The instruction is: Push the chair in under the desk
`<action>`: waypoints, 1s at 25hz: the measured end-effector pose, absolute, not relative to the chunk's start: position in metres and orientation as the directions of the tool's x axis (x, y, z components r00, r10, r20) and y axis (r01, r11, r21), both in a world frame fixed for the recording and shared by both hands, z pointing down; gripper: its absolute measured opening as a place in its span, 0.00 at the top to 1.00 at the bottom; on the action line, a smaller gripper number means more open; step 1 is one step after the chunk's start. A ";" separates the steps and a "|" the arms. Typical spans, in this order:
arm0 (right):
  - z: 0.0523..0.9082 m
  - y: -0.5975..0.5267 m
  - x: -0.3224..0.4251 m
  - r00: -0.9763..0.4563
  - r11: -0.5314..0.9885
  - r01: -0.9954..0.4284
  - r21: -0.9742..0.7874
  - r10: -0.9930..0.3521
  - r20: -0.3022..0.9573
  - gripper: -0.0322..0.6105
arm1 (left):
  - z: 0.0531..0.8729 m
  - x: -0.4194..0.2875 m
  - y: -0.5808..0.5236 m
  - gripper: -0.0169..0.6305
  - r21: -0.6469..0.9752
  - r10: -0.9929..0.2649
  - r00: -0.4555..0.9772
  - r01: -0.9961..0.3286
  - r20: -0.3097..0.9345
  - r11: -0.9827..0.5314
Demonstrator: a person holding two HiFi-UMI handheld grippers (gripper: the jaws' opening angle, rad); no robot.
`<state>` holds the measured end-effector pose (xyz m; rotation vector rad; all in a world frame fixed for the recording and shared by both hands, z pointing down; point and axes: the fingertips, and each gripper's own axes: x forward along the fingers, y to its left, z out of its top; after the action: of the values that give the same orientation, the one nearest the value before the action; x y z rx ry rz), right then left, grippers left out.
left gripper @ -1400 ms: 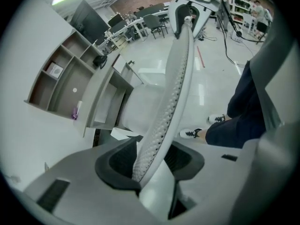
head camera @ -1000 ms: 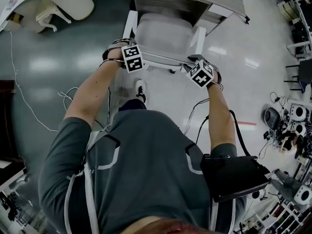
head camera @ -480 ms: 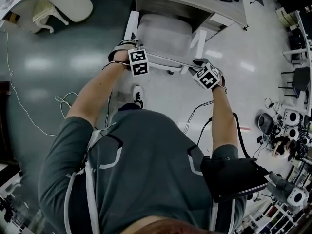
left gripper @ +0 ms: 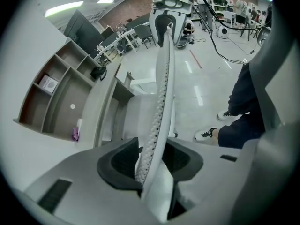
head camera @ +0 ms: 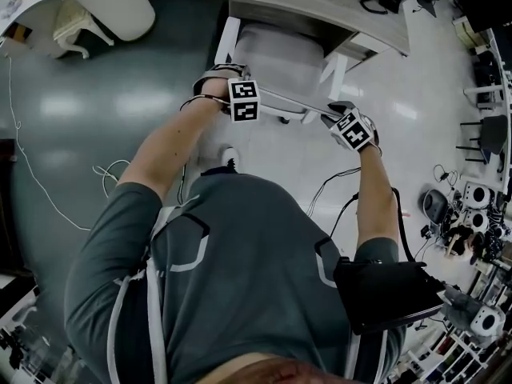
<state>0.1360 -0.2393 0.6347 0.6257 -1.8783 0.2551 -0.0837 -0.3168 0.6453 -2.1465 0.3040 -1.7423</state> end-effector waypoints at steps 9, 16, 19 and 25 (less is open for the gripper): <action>0.611 -0.281 0.126 -0.245 0.815 -0.550 0.183 -0.367 0.897 0.69 | 0.619 -0.093 -0.358 0.75 -0.426 -0.395 0.244 0.094 0.886 -0.900; 0.613 -0.325 0.159 -0.256 0.831 -0.518 0.202 -0.376 0.891 0.69 | 0.623 -0.061 -0.399 0.75 -0.429 -0.402 0.239 0.074 0.884 -0.900; 0.618 -0.342 0.163 -0.269 0.840 -0.508 0.193 -0.368 0.890 0.69 | 0.626 -0.059 -0.412 0.75 -0.417 -0.397 0.216 0.057 0.892 -0.907; 0.611 -0.359 0.170 -0.309 0.876 -0.462 0.139 -0.306 0.901 0.70 | 0.620 -0.053 -0.430 0.74 -0.382 -0.371 0.175 0.031 0.912 -0.924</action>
<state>0.1701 -0.3591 0.6108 0.5671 -1.9175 0.1732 -0.0533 -0.4303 0.6202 -2.1433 0.3238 -1.8067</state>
